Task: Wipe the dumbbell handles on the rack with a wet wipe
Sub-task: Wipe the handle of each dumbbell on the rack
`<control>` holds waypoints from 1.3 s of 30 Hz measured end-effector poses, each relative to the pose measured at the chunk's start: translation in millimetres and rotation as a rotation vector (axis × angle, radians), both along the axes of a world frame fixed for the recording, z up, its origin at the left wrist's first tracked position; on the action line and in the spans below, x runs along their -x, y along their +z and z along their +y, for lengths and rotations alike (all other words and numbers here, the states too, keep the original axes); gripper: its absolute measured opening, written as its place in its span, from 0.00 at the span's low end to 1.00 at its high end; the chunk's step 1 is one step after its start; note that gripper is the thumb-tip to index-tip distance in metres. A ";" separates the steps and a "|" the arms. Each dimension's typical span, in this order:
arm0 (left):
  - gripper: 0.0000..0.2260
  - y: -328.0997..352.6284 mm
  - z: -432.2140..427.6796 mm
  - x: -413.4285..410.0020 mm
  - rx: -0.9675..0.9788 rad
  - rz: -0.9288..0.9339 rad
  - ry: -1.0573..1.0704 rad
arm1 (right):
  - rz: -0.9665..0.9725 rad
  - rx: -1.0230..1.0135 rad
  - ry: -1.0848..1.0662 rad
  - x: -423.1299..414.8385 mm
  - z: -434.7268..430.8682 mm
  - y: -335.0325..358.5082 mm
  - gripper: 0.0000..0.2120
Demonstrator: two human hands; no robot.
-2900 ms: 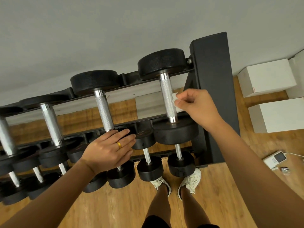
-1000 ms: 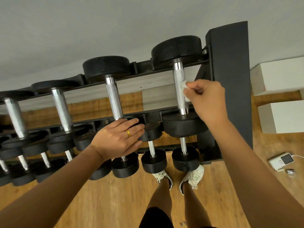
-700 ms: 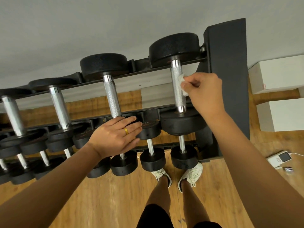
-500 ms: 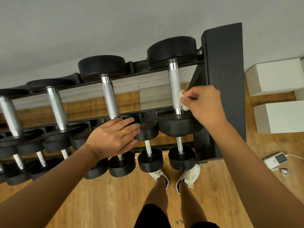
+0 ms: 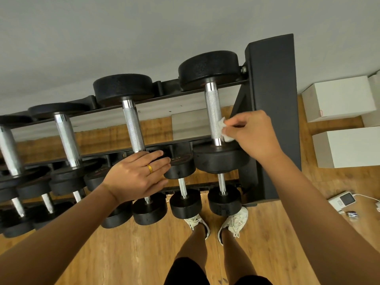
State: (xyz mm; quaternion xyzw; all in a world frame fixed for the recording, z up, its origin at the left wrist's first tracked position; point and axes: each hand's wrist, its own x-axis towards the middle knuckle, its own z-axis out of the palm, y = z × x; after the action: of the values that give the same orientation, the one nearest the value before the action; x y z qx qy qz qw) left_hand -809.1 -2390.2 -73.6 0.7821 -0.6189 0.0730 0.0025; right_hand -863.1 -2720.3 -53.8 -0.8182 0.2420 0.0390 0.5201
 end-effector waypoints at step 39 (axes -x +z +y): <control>0.16 -1.4 3.1 1.3 -0.010 0.034 0.015 | -0.222 0.290 -0.093 -21.1 27.9 1.1 0.06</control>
State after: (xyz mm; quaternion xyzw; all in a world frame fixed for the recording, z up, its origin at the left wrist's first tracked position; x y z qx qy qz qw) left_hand -810.4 -2387.0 -74.9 0.7877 -0.6134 0.0566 0.0083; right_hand -842.0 -2692.4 -52.7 -0.8717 0.2237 -0.1110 0.4216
